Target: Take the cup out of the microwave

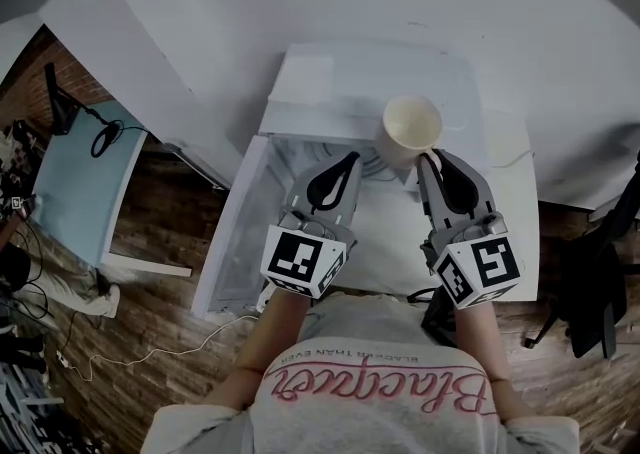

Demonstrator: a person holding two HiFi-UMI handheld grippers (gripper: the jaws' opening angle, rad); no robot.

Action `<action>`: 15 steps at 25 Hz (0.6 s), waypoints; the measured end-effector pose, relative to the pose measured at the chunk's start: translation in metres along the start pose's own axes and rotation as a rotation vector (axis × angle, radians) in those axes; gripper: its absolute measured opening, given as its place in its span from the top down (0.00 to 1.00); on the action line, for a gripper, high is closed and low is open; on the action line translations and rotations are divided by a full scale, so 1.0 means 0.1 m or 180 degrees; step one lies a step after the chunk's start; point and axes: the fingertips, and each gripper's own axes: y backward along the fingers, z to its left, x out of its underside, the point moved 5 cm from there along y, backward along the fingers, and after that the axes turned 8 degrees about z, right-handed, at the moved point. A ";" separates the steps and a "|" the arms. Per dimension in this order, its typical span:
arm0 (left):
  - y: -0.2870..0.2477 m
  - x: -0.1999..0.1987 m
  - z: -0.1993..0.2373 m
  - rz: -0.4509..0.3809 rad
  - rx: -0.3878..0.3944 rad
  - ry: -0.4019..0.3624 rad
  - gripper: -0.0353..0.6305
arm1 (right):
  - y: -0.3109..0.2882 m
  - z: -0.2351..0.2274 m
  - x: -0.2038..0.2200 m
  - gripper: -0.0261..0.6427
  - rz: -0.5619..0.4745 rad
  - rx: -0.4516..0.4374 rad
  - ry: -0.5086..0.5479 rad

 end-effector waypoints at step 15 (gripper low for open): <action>-0.03 -0.08 0.01 -0.0027 0.0102 -0.0035 0.94 | -0.02 -0.02 -0.05 0.88 0.0026 0.0101 0.0058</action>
